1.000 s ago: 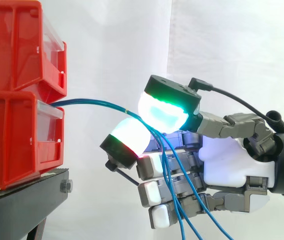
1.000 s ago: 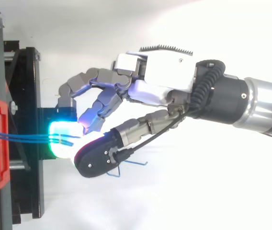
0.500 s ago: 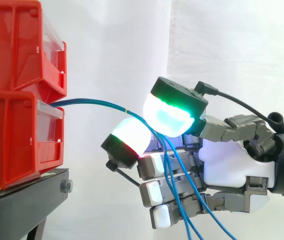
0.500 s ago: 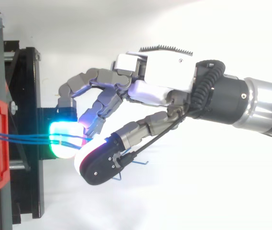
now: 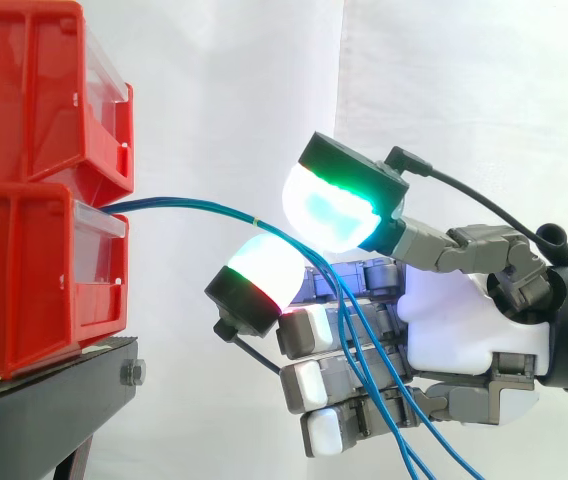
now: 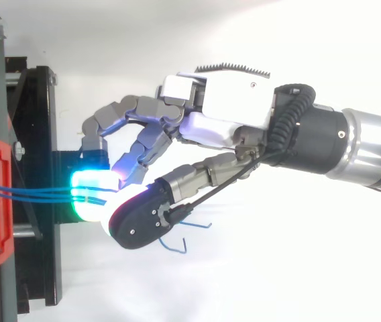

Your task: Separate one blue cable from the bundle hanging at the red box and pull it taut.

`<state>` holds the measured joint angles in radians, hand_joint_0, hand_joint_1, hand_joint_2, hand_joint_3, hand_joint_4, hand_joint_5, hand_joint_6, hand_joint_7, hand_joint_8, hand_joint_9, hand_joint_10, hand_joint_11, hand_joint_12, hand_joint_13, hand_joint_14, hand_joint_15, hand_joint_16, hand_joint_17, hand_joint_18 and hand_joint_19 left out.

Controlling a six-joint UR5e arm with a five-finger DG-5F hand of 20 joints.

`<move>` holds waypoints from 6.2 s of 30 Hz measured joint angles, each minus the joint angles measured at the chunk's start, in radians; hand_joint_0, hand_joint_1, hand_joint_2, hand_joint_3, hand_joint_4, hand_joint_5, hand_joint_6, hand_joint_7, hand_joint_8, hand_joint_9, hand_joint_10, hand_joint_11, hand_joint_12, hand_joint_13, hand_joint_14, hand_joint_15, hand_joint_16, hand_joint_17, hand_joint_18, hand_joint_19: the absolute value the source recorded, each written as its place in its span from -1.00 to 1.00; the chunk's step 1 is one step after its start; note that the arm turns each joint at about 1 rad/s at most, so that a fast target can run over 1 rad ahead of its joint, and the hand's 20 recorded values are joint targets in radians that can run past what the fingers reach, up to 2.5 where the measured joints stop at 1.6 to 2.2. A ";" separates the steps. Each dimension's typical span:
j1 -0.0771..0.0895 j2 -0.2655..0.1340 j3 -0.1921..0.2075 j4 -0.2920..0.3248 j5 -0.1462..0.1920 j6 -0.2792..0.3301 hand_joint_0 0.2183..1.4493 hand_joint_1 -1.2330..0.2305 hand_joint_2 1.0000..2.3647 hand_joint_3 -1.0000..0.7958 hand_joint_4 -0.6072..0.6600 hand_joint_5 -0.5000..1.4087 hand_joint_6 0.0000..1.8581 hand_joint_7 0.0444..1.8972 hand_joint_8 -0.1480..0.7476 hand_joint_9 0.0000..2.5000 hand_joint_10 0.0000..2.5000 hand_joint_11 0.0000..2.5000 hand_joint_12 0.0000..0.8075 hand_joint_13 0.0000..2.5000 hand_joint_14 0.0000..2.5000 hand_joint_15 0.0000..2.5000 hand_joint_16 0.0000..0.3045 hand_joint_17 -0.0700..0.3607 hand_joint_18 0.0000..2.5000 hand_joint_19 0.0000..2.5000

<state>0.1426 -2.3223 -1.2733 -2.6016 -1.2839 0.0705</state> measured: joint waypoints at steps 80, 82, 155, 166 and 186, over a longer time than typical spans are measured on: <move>-0.008 0.000 0.000 -0.001 -0.006 -0.001 -0.32 -0.17 -0.99 -0.39 0.12 -0.69 -0.07 0.14 -0.02 -0.27 -0.98 -0.39 -0.08 -0.32 -0.98 -0.54 -0.70 -0.19 -0.30 -0.46; -0.007 0.000 0.000 0.000 -0.004 -0.001 -0.32 -0.19 -0.98 -0.29 0.11 -0.69 -0.06 0.17 -0.02 -0.27 -0.98 -0.37 -0.07 -0.32 -0.98 -0.54 -0.69 -0.19 -0.30 -0.46; -0.006 0.000 0.000 -0.002 0.000 -0.012 -0.44 -0.13 -1.00 -0.44 0.18 -0.68 -0.07 0.13 0.04 -0.17 -0.98 -0.21 0.00 -0.25 -0.98 -0.44 -0.68 -0.16 -0.28 -0.43; -0.005 0.000 0.000 -0.002 0.000 -0.012 -0.36 -0.06 -0.99 -0.34 0.15 -0.68 -0.08 0.15 0.05 -0.16 -0.98 -0.21 -0.02 -0.25 -0.98 -0.44 -0.68 -0.17 -0.29 -0.42; -0.003 0.000 0.000 -0.002 -0.001 -0.011 -0.34 -0.29 -0.97 -0.08 0.00 -0.68 -0.05 0.17 0.03 -0.17 -0.98 -0.18 -0.03 -0.27 -0.98 -0.46 -0.69 -0.18 -0.30 -0.43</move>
<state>0.1393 -2.3224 -1.2733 -2.6035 -1.2849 0.0596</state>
